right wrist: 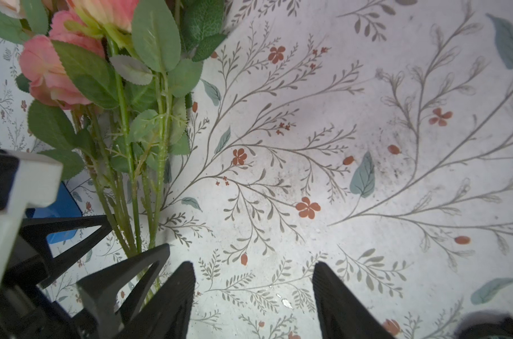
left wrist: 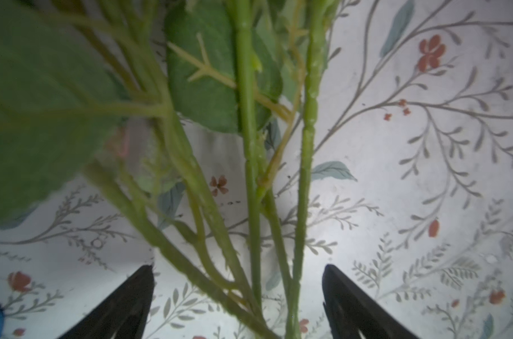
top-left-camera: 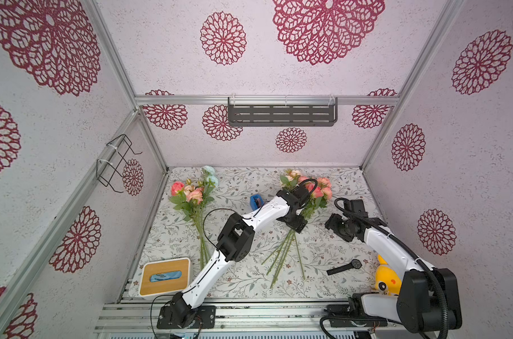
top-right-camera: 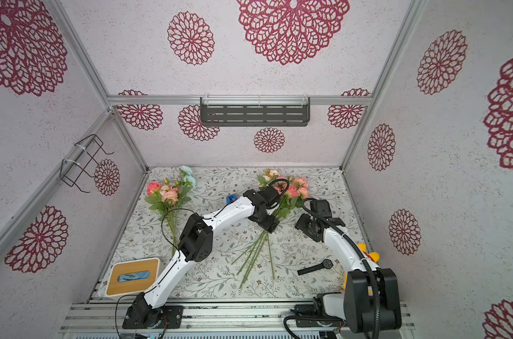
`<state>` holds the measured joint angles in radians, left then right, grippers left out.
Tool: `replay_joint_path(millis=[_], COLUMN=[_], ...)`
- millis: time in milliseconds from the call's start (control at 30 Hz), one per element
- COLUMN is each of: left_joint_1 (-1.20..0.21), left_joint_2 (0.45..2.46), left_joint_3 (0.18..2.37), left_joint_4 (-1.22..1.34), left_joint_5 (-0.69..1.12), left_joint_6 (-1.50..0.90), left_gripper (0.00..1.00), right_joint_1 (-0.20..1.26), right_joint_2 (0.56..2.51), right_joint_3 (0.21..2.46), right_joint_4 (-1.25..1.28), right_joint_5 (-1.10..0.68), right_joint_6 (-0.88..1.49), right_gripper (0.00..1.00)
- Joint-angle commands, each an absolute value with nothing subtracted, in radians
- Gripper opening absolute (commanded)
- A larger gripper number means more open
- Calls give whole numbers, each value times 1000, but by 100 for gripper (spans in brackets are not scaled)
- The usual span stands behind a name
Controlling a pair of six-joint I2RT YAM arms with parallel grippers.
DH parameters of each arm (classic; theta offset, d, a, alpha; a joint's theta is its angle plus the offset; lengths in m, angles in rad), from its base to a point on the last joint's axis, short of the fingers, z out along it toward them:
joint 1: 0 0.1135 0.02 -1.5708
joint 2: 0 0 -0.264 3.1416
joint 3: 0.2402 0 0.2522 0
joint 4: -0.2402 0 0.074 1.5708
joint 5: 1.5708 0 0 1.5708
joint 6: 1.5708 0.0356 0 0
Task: Wrap bouquets with tape
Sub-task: Gather the flowers at the center of the board.
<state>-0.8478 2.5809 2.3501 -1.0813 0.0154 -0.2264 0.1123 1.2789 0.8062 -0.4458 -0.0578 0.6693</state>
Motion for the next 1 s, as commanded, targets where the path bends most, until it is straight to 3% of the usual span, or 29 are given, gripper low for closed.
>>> replay_joint_path(millis=[0, 100, 233, 333, 400, 467, 500, 967], left_joint_1=[-870, -870, -865, -846, -824, -798, -787, -695], left_joint_2=[2626, 2626, 2585, 2547, 2516, 2474, 2454, 2255], left_joint_3=[2386, 2389, 2329, 2269, 2220, 2145, 2110, 1733], left_joint_4=[-1129, -1133, -1090, -1044, -1013, -977, -955, -783], left_joint_5=[-42, -41, -26, 16, 40, 64, 64, 153], left_joint_6=[-180, -178, -169, -158, -154, -137, -134, 238], left_gripper=[87, 77, 48, 33, 29, 11, 8, 0], right_joint_1=[104, 101, 100, 100, 100, 101, 101, 162], right_joint_2=[1233, 1223, 1221, 1236, 1254, 1267, 1273, 1405], right_joint_3=[835, 830, 830, 837, 849, 860, 867, 1002], right_joint_4=[-449, -449, -440, -424, -415, -396, -389, -344], right_joint_5=[-52, -44, -50, -68, -80, -92, -91, -103], right_joint_6=[648, 648, 654, 658, 656, 651, 650, 609], right_gripper=[67, 66, 66, 66, 66, 65, 65, 63])
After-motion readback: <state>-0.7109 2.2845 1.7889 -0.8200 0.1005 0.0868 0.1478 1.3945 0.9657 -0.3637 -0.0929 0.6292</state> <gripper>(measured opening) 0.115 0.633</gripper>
